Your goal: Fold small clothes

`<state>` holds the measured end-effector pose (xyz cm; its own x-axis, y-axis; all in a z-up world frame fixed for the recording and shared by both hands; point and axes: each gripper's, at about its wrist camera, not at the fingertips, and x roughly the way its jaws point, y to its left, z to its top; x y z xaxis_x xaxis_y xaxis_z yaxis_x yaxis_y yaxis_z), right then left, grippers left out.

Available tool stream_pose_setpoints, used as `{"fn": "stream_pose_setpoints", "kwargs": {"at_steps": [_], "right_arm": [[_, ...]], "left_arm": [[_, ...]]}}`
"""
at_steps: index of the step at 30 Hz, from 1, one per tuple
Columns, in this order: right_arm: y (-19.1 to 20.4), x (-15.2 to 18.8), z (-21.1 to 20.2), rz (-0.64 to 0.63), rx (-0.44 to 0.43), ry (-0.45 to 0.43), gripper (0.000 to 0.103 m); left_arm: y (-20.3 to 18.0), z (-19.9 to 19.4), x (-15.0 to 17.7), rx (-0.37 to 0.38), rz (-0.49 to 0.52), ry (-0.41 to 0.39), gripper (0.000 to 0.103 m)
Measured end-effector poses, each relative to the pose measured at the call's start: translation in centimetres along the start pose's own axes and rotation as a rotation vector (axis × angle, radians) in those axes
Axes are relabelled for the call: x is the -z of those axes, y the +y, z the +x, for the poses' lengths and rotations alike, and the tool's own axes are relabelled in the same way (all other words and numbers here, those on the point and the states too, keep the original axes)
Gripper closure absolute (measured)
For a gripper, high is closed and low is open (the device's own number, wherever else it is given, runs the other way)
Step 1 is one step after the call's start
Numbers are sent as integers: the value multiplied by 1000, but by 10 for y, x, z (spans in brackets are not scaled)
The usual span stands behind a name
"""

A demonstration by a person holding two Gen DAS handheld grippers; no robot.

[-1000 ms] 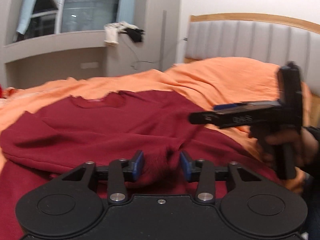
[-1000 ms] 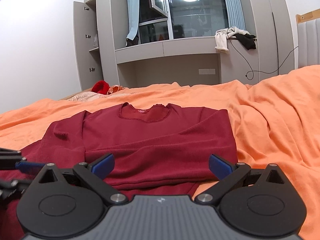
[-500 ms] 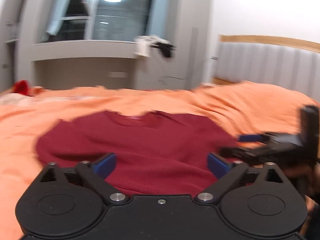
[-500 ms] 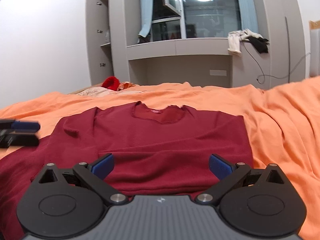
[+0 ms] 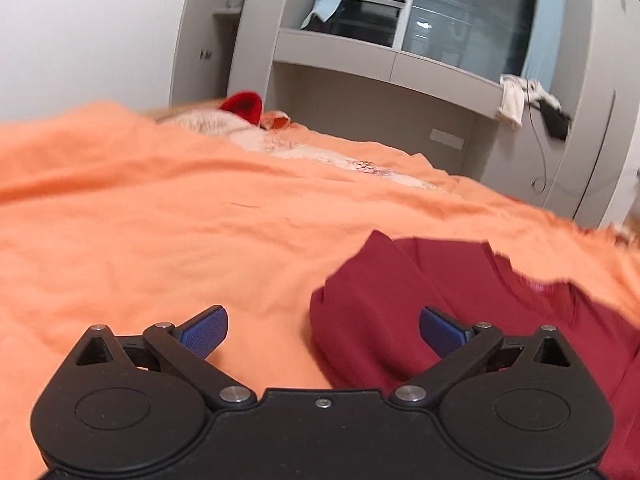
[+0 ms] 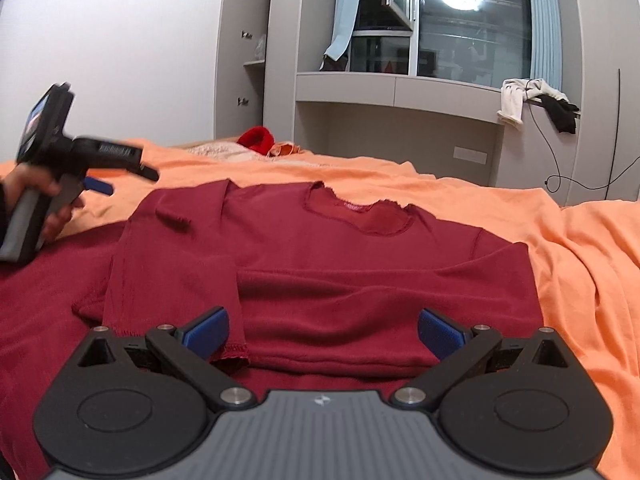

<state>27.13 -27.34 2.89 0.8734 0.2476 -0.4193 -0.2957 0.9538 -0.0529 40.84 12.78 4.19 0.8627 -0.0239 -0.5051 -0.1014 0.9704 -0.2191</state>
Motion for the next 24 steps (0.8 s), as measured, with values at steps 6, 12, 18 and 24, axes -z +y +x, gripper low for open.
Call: {"fn": "stream_pose_setpoints", "kwargs": {"at_steps": [6, 12, 18, 24], "right_arm": [[-1, 3, 6, 0, -10, 37, 0], [-4, 4, 8, 16, -17, 47, 0], [-5, 5, 7, 21, -15, 52, 0], [-5, 5, 8, 18, -10, 55, 0]], "left_arm": [[24, 22, -9, 112, -131, -2, 6], [9, 42, 0, 138, -76, 94, 41], [13, 50, 4, 113, -101, 132, 95], [8, 47, 4, 40, -69, 118, 96]]}}
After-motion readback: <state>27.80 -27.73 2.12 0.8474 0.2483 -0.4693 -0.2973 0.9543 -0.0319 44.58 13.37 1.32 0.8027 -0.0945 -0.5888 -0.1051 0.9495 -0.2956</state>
